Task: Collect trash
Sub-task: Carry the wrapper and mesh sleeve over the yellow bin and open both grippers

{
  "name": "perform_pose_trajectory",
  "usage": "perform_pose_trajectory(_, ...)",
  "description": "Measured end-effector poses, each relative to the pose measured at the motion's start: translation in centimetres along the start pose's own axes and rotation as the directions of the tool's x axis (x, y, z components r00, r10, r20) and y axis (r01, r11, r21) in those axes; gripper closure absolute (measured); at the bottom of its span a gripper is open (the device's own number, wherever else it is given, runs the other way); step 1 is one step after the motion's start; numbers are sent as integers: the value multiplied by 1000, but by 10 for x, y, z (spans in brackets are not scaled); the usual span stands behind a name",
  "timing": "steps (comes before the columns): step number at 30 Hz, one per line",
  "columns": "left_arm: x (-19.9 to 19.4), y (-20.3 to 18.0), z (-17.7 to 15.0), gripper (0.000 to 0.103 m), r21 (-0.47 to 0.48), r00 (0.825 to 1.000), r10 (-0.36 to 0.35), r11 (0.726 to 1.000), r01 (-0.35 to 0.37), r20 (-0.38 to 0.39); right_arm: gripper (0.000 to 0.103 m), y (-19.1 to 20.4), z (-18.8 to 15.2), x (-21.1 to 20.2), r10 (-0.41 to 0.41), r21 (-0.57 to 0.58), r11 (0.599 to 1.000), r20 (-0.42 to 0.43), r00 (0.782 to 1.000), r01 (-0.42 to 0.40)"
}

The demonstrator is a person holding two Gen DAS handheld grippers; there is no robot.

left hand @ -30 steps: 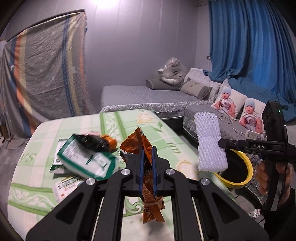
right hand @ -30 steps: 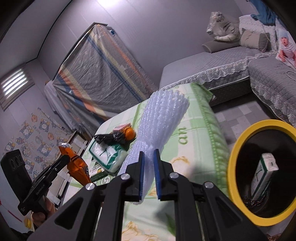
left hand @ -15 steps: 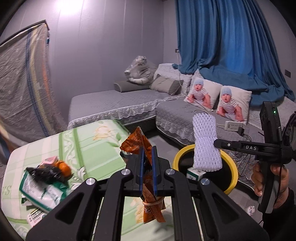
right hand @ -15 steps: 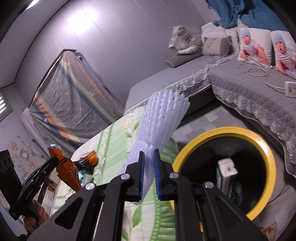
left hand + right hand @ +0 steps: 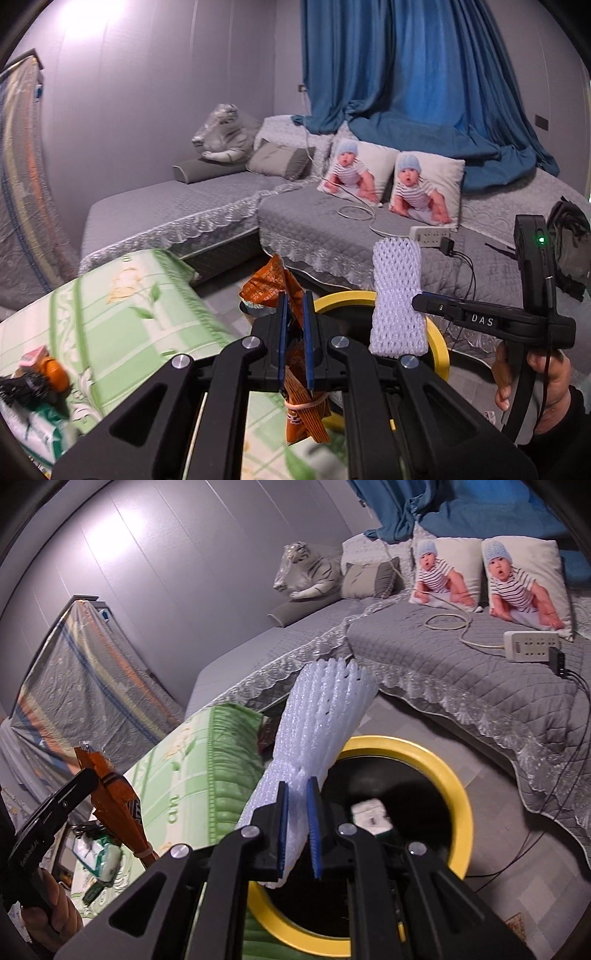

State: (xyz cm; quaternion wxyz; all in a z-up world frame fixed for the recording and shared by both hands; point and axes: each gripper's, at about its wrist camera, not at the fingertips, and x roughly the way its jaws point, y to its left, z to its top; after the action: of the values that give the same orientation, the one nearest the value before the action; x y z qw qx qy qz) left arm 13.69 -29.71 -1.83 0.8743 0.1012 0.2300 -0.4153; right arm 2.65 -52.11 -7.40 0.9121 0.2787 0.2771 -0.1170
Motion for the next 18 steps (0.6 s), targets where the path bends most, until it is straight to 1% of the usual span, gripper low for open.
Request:
perform_pose_trajectory(3,20,-7,2,96,6,999,-31,999,32,-24,93,-10,-2,2,-32,0,1000,6,999,32)
perform_pose_trajectory(7,45,-15,1,96,12,997,-49,999,50,-62,93,-21,-1,9,-46,20,999,-11,999,46)
perform_pose_trajectory(11,67,-18,-2,96,-7,993,-73,997,73,-97,93,-34,-4,18,-61,38,997,-38,997,62)
perform_pose_trajectory(14,82,-23,-3,96,-11,990,-83,997,82,-114,93,-43,-6,26,-63,55,996,-59,996,66)
perform_pose_trajectory(18,93,-27,-4,95,-8,990,-76,997,76,-123,93,-49,-8,29,-67,67,995,-68,995,72)
